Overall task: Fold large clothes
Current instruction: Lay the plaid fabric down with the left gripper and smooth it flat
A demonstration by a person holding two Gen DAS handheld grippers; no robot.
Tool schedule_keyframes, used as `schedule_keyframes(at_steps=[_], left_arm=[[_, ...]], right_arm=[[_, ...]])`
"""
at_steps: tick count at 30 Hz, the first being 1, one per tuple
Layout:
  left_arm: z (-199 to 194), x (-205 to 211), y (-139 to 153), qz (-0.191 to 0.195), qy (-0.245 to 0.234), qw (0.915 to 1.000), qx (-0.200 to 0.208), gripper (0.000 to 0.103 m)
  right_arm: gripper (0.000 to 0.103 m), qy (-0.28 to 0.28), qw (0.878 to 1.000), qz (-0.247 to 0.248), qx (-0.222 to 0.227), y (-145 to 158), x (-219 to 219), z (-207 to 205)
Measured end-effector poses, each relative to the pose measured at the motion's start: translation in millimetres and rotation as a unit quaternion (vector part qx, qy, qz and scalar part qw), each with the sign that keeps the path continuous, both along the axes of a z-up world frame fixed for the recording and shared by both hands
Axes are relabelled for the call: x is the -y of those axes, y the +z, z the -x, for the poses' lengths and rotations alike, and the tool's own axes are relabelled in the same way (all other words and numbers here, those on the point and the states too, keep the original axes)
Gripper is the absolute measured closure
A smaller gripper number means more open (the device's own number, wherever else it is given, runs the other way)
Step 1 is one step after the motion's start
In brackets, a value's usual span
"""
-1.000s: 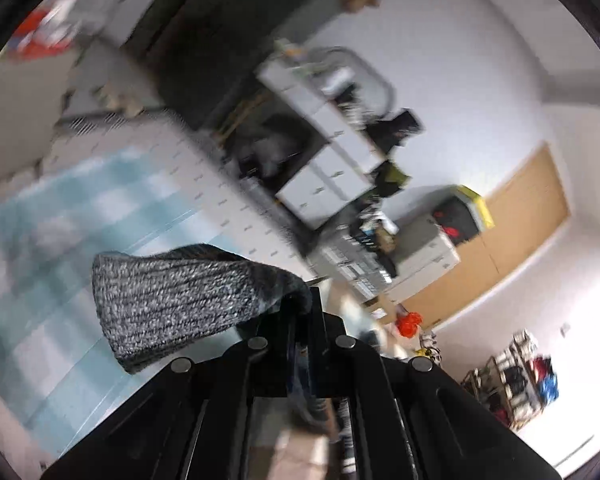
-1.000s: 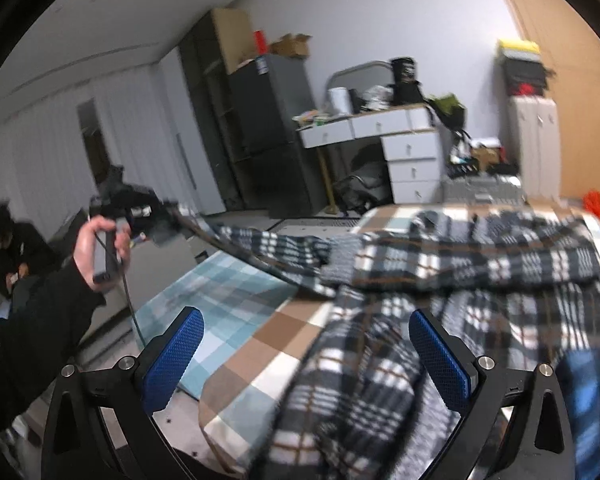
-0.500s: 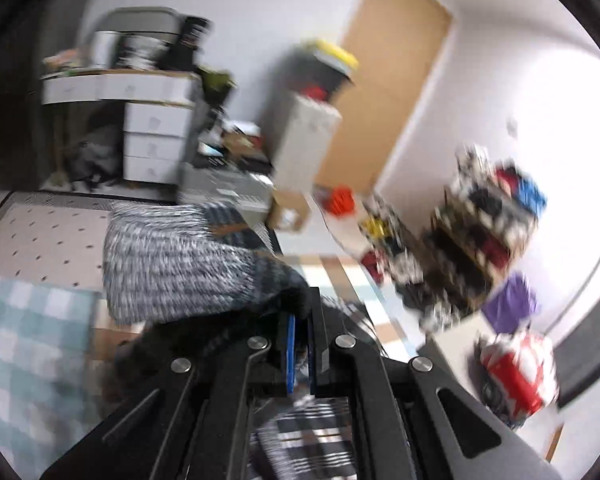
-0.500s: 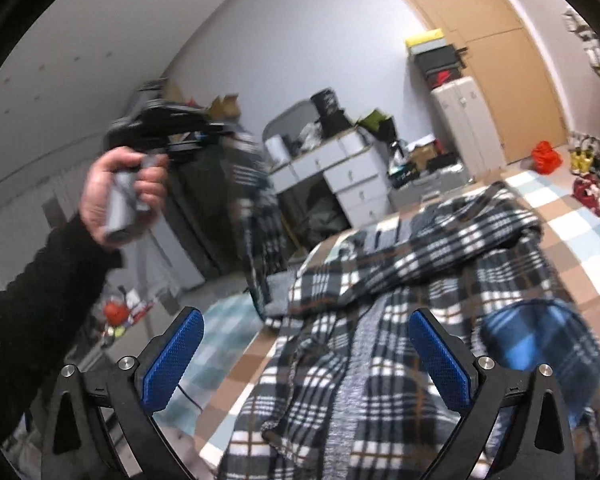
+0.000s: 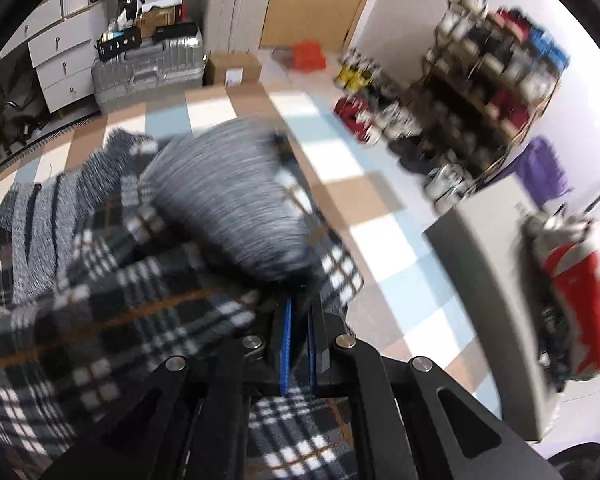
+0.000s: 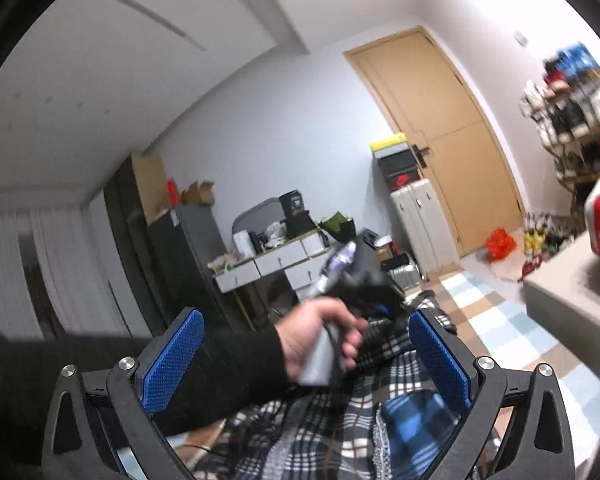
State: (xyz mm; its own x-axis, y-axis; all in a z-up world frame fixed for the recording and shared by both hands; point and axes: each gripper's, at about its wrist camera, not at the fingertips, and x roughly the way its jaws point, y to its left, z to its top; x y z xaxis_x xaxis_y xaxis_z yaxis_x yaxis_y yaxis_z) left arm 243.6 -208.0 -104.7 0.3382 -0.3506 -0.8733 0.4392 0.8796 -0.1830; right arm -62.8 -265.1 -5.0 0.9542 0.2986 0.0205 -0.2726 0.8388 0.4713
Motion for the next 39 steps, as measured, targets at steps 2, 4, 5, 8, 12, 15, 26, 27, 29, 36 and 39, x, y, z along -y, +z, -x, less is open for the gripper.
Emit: schedule_keyframes(at_steps=[2,4,5,8,12,15,26,27,29,36,39], left_arm=[[18,4,9,-0.002,-0.012,0.9999,-0.012,0.084],[30,3,20,0.005,-0.027,0.9996,-0.004,0.083],[34,2,29,0.006,-0.037,0.9993,0.005,0.083],[53,-11,68,0.016,-0.073,0.9962,0.046,0.067],[79,-70,112,0.064,-0.047,0.9890,0.125,0.019],[89,-130,122,0.039,0.007,0.9852,0.167,0.019],[26,-242,18,-0.003,0.183,0.9828,0.025,0.019],[22,-247,13,0.002,0.193,0.9807,0.030,0.019],[18,-244,4,-0.022,0.199,0.9793,0.035,0.019],[23,-250,-21,-0.066,0.181,0.9791,0.065,0.013],[38,-251,-9,-0.070,0.191,0.9741,0.098,0.011]], right_arm=[[0.000,0.004,1.000,-0.015,-0.010,-1,7,-6],[0.000,0.004,0.999,-0.031,-0.022,-5,13,-10],[0.000,0.002,0.999,-0.038,-0.026,-6,17,-9],[0.000,-0.010,0.997,-0.063,-0.034,-9,30,-9],[0.000,-0.040,0.995,-0.067,-0.060,-10,40,-20],[0.000,-0.055,0.991,-0.041,-0.111,1,45,-55],[0.001,0.133,0.890,0.119,-0.420,-30,-28,-326],[0.001,0.112,0.886,0.131,-0.430,-39,-34,-342],[0.001,0.096,0.872,0.158,-0.453,-59,-40,-364],[0.000,0.085,0.817,0.271,-0.502,-121,-57,-386],[0.000,0.081,0.813,0.320,-0.480,-118,-71,-376]])
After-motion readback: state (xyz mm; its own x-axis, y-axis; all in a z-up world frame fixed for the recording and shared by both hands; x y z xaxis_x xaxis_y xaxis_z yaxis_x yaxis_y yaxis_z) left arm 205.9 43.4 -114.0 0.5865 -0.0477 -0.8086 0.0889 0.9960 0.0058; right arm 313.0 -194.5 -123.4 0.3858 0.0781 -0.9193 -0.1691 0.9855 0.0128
